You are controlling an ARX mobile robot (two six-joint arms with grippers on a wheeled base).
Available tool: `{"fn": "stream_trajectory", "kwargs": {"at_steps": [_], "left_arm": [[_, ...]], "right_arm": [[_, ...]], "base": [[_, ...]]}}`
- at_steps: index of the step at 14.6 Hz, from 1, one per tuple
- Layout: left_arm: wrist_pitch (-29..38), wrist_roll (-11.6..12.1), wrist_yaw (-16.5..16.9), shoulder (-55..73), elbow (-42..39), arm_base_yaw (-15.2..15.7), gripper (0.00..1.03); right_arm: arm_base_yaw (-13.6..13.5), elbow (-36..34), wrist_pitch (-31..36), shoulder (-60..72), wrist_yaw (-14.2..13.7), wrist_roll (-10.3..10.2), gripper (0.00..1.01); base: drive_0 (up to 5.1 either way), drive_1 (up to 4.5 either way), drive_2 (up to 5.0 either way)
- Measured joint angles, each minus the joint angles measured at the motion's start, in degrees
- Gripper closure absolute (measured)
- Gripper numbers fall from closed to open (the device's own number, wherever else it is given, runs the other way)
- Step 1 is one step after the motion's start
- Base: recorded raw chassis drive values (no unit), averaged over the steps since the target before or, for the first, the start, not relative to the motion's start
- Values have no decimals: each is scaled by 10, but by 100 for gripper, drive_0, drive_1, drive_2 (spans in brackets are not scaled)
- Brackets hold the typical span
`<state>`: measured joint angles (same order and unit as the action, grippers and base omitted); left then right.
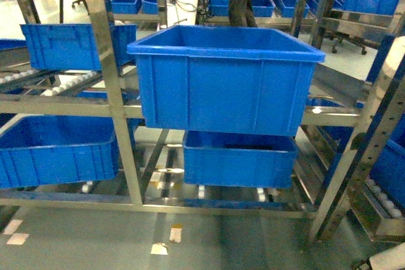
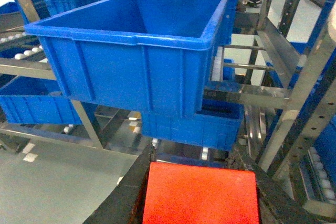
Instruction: Place magnetic block on left shelf second layer
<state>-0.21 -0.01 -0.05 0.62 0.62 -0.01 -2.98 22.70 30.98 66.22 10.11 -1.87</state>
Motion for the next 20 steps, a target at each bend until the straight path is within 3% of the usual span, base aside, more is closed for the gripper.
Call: {"fn": "stream_trajectory", "kwargs": {"at_steps": [5, 10, 20], "left_arm": [[1, 0, 0, 0, 0, 0, 5], [0, 0, -1, 0, 0, 0, 5], [1, 0, 0, 0, 0, 0, 5]], "right_arm": [[0, 0, 1, 0, 0, 0, 67], [-3, 0, 1, 0, 2, 0, 67], [-3, -1, -1, -3, 2, 0, 67]], "base": [[-450, 221, 221], [0, 0, 0], [-6, 428, -439]]}}
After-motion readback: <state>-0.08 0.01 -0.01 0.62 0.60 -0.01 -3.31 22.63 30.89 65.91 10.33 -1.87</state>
